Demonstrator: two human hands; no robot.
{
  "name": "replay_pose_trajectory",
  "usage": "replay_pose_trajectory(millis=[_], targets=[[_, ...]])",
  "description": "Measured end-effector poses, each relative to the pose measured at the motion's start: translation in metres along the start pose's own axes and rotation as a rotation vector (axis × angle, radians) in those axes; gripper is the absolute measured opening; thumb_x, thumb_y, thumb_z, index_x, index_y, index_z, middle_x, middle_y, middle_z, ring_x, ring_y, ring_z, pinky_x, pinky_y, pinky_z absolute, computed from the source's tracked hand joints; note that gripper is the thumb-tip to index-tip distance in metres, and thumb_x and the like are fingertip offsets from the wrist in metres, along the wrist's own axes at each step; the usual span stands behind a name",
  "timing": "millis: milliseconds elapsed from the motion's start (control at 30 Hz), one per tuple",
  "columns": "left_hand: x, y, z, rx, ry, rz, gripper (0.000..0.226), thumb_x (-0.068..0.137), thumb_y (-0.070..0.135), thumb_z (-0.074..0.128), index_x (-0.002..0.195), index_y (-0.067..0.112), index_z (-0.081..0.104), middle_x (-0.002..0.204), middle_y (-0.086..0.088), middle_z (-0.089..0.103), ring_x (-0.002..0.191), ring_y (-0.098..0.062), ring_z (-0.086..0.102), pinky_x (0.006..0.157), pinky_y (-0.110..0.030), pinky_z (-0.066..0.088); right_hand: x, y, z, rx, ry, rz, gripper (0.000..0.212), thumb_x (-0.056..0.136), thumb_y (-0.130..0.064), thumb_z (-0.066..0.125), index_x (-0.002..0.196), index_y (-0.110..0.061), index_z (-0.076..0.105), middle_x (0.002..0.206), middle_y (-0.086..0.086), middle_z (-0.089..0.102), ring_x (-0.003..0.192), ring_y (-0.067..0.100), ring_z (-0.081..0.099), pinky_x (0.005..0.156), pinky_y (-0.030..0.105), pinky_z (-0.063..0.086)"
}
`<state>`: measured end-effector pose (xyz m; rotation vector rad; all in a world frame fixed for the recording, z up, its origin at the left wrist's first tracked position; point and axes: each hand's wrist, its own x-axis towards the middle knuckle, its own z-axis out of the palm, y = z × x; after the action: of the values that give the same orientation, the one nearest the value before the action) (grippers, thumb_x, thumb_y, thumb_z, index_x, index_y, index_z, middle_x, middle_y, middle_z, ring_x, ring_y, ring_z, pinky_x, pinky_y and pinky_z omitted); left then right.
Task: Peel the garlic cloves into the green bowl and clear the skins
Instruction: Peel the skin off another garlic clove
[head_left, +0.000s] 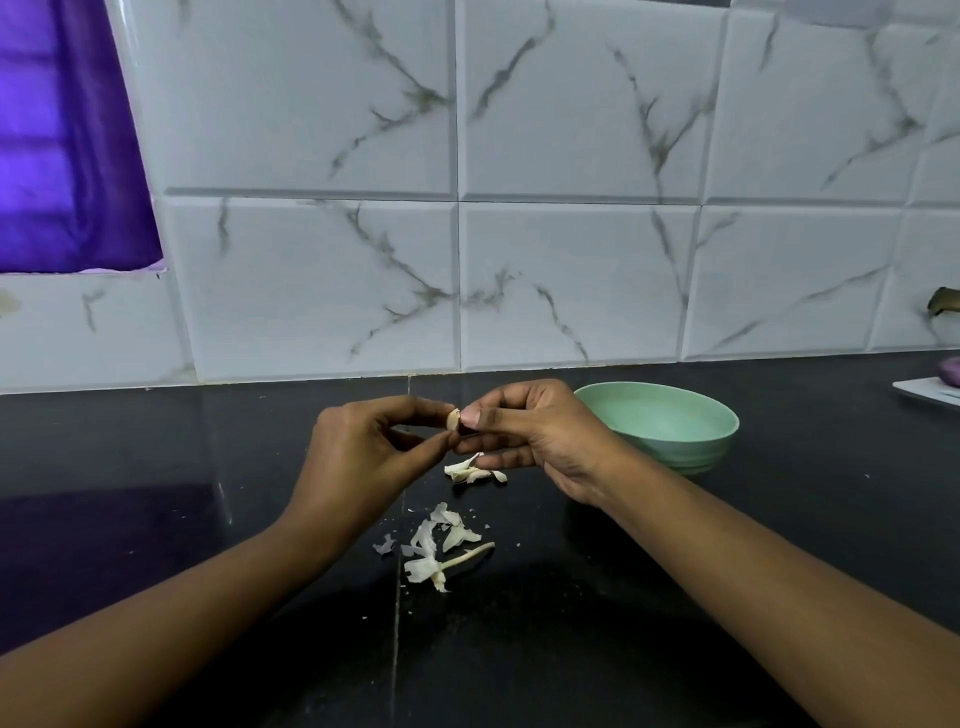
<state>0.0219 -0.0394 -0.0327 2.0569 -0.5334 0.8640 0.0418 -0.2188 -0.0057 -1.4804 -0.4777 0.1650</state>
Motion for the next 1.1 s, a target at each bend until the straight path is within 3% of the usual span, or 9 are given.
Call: replay_pose_trajectory(millis=[367,500,667,833,1000,1100], targets=[[0.001,0.001,0.0,0.073,0.008,0.039,0.014,0.075,0.021,0.079,0.085,0.03,0.074,0.071,0.02,0.071,0.065,0.008,0.066,0.06,-0.014,0.053,0.002,0.002,0.0,-0.039,-0.013,0.022,0.004,0.083,-0.003,0.066,0.084,0.0,0.068,0.075,0.009,0.072,0.065,0.015,0.071,0.057,0.024,0.057],[0.001,0.0,0.001,0.126,-0.019,0.059,0.011,0.075,0.036,0.077,0.083,0.03,0.074,0.07,0.021,0.069,0.065,0.004,0.066,0.062,-0.028,0.057,0.003,0.004,0.003,-0.179,0.011,-0.016,0.006,0.086,-0.001,0.064,0.082,-0.003,0.067,0.071,0.004,0.07,0.062,0.012,0.069,0.054,0.023,0.057],[0.001,0.001,0.001,0.176,-0.014,0.098,0.034,0.072,0.06,0.061,0.081,0.03,0.074,0.063,0.025,0.062,0.062,0.004,0.064,0.059,-0.032,0.057,0.005,0.009,0.005,-0.291,0.08,-0.051,0.014,0.086,0.0,0.063,0.075,-0.008,0.065,0.07,0.004,0.07,0.059,0.013,0.068,0.056,0.025,0.055],[0.0,0.001,0.002,0.185,-0.006,0.129,0.013,0.075,0.035,0.077,0.081,0.024,0.076,0.061,0.03,0.058,0.063,0.006,0.064,0.059,-0.027,0.055,0.007,0.015,0.009,-0.363,0.167,-0.123,0.021,0.081,-0.001,0.065,0.064,-0.015,0.065,0.075,0.017,0.072,0.063,0.021,0.07,0.058,0.03,0.055],[0.0,-0.001,0.003,0.19,-0.018,0.167,0.017,0.073,0.039,0.074,0.081,0.025,0.075,0.062,0.03,0.057,0.062,0.005,0.064,0.056,-0.024,0.052,0.005,0.016,0.012,-0.41,0.198,-0.158,0.015,0.08,-0.003,0.067,0.067,-0.01,0.066,0.069,0.015,0.071,0.06,0.018,0.07,0.054,0.027,0.056],[0.0,-0.001,0.004,0.111,-0.016,0.123,0.009,0.074,0.027,0.08,0.081,0.026,0.075,0.062,0.028,0.063,0.059,0.002,0.065,0.056,-0.021,0.052,0.004,0.014,0.013,-0.362,0.185,-0.131,0.017,0.08,-0.003,0.067,0.066,-0.011,0.064,0.066,0.01,0.069,0.059,0.018,0.069,0.051,0.026,0.055]])
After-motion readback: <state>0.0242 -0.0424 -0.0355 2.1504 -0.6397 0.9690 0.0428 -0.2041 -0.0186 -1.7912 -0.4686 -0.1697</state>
